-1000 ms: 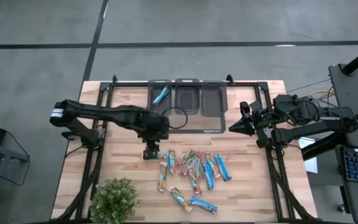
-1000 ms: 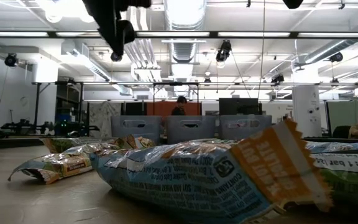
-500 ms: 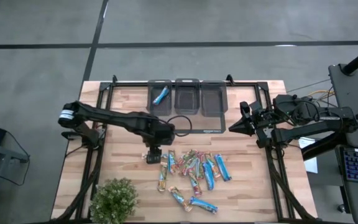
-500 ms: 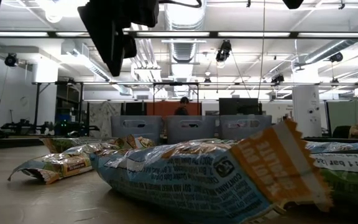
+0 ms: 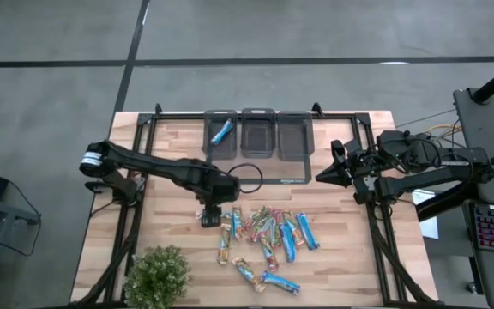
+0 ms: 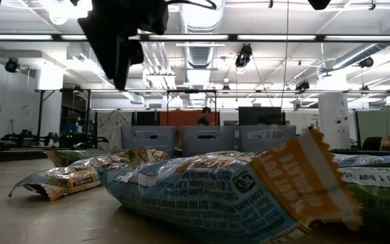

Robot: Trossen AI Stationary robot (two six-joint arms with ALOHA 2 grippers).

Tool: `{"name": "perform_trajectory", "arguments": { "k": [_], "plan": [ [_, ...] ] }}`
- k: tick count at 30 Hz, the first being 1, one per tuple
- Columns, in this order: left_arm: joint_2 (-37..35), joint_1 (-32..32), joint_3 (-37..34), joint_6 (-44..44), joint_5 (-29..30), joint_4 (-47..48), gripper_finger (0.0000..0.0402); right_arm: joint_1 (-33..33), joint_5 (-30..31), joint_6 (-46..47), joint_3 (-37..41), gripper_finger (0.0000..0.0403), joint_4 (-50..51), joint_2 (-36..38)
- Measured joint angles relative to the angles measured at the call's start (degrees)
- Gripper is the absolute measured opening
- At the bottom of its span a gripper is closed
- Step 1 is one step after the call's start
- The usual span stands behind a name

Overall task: Pick and place Granola Bars by type
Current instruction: Put the yellow granola bar into the right black bin

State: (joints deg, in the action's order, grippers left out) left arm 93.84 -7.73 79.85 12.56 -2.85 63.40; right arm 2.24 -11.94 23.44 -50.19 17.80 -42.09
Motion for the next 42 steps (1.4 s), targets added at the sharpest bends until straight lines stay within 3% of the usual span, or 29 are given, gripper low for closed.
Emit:
{"name": "perform_trajectory", "arguments": {
  "k": [12,42],
  "plan": [
    [0.0,-0.3,-6.8,1.4,0.0,-2.6,0.0188,0.0,0.0,0.0,0.0,0.0008,0.0,0.0],
    [0.0,-0.3,-21.8,1.3,-0.1,-19.3,0.0188,0.0,0.5,-0.1,0.2,0.0008,0.0,0.0]
  ]
}}
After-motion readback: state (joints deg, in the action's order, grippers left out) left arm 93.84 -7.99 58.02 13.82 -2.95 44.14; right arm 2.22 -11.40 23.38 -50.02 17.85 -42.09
